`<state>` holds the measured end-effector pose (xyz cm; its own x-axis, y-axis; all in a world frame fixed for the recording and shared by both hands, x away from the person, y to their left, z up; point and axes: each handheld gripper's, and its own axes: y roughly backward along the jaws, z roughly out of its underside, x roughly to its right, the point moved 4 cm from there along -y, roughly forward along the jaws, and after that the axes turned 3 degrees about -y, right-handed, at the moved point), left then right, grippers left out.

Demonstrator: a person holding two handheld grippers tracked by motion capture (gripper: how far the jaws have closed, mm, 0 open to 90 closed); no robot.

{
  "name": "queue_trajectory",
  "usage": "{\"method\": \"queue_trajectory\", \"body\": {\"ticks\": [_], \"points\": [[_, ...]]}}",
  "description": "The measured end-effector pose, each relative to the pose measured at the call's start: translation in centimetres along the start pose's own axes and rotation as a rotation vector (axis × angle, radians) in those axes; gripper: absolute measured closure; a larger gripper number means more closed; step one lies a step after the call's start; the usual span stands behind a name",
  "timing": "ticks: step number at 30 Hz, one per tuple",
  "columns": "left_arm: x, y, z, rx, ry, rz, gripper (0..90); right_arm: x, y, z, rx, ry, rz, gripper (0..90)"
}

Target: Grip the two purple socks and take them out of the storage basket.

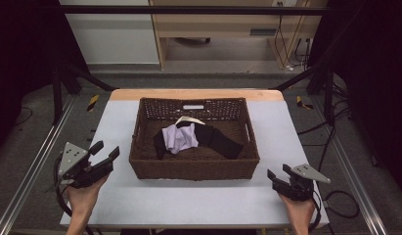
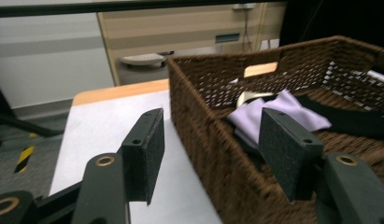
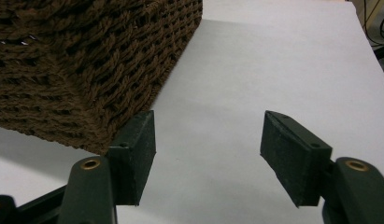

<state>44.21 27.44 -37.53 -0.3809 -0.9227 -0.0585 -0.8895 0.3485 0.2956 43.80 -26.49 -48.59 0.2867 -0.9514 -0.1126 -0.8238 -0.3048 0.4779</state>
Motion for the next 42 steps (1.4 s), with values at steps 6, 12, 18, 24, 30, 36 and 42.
{"method": "queue_trajectory", "body": {"ticks": [6, 12, 18, 24, 30, 36, 42], "points": [[1.2, -1.5, -2.6, 0.02, -0.022, 0.023, 40.7, 0.1, 0.0, 0.0, 0.004, 0.004, 0.006, 36.5], [2.2, -3.0, -4.4, 0.03, -0.028, 0.041, 40.6, 0.2, -0.2, 0.1, -0.004, 0.007, 0.014, 36.4], [3.3, -4.6, -5.9, 0.04, -0.031, 0.057, 40.8, 0.4, -0.3, 0.0, -0.003, -0.002, 0.015, 37.0], [4.4, -6.6, -6.9, 0.035, -0.027, 0.094, 41.1, 0.6, -0.5, 0.1, -0.008, 0.0, 0.024, 37.0], [5.7, -8.6, -7.7, 0.019, -0.044, 0.11, 41.9, 0.7, -0.7, 0.0, -0.007, -0.002, 0.019, 37.0], [7.1, -11.1, -8.6, 0.003, -0.057, 0.12, 42.3, 0.8, -1.0, 0.0, -0.007, 0.012, 0.032, 37.2], [8.0, -14.3, -8.6, -0.043, -0.083, 0.103, 43.4, 0.9, -1.0, 0.0, -0.004, 0.01, 0.035, 37.4]]}}
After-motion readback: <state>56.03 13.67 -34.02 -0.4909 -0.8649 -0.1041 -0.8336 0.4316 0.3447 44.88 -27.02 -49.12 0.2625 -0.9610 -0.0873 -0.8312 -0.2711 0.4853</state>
